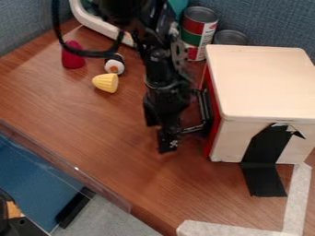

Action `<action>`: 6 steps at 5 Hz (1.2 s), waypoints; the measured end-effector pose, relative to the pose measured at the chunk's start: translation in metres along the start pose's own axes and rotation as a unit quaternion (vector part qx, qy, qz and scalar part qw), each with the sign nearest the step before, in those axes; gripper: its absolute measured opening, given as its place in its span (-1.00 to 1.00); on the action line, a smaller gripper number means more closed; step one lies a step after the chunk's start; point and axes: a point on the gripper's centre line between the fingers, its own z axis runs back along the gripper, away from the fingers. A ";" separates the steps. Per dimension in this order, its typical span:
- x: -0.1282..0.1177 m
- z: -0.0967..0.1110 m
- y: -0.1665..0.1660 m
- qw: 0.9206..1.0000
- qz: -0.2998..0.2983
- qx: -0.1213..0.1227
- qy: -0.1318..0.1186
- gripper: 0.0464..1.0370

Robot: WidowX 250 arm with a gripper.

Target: Close the drawer

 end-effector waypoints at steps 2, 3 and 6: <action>-0.004 0.016 0.012 0.999 0.029 0.002 -0.019 0.93; -0.029 0.071 0.040 0.996 0.065 0.022 -0.062 0.92; -0.137 0.138 0.101 0.984 0.179 0.007 0.022 0.92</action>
